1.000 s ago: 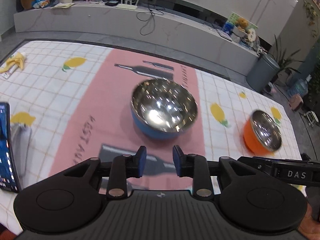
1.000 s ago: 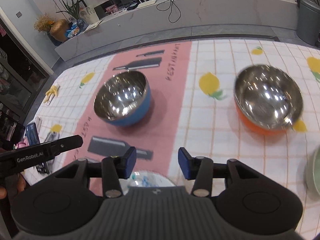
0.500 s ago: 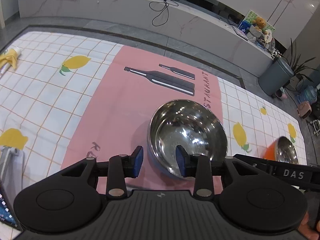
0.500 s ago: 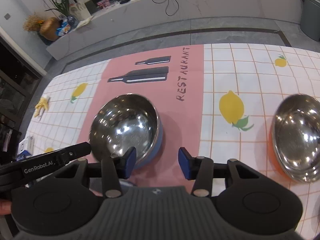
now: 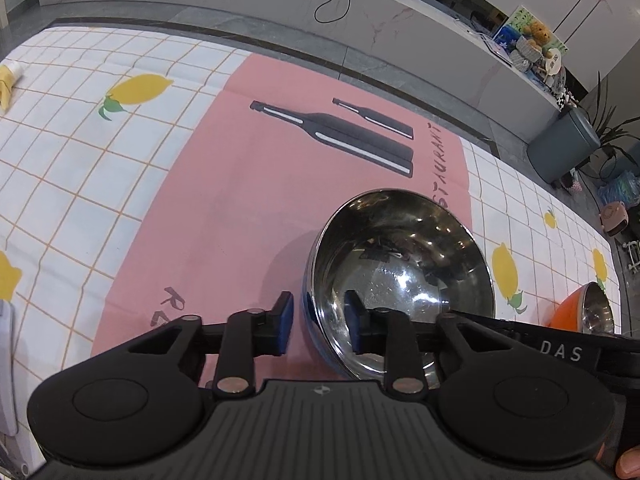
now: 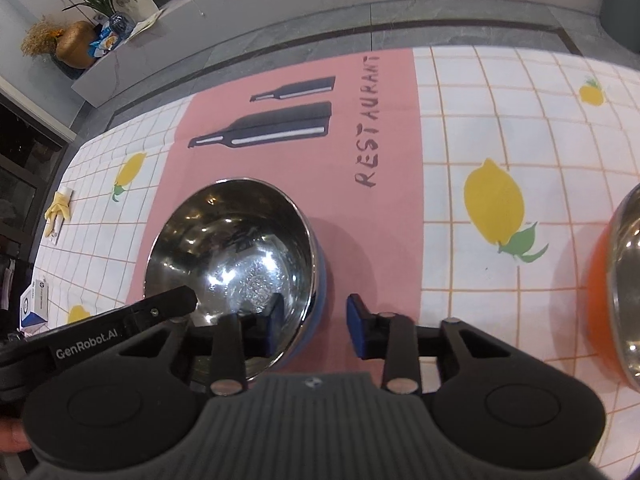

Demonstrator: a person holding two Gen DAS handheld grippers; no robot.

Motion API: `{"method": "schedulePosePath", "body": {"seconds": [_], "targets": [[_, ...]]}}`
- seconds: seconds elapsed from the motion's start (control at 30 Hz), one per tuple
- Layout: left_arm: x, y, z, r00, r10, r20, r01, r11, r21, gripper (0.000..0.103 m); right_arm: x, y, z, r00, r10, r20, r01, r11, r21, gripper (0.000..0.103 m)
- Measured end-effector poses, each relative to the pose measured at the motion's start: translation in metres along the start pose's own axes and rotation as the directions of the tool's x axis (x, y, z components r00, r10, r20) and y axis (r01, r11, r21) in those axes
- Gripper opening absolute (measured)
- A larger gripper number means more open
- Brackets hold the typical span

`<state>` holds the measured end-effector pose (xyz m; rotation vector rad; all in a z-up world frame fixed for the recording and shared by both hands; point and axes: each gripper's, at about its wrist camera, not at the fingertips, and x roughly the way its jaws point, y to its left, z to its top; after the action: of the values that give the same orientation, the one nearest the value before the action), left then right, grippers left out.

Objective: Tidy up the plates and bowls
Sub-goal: 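Move both grippers to the blue steel bowl rim and close them, then lift the blue steel bowl with both grippers toward the orange bowl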

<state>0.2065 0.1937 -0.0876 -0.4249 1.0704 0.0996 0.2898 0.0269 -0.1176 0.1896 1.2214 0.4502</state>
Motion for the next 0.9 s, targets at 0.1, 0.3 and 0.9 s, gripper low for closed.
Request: {"method": "schedulePosePath", "body": {"seconds": [0.1,0.3,0.9], "targets": [[0.000,0.000,0.000,1.000,-0.002,0.002,0.002,1.000,-0.005,0.020,0.005,-0.002,0.001,1.000,0.016,-0.009,-0.016,1.000,0.014,0.024],[0.000,0.001,-0.001,1.000,0.006,0.006,-0.006,1.000,-0.006,0.014,0.009,-0.003,-0.001,0.999,0.031,-0.016,-0.031,0.999,0.034,0.018],[-0.049,-0.032,-0.033,0.996,0.012,0.089,-0.017,0.999,0.052,0.014,-0.043,-0.010,-0.033,0.998,0.037,0.042,-0.038,0.999,0.038,0.014]]}}
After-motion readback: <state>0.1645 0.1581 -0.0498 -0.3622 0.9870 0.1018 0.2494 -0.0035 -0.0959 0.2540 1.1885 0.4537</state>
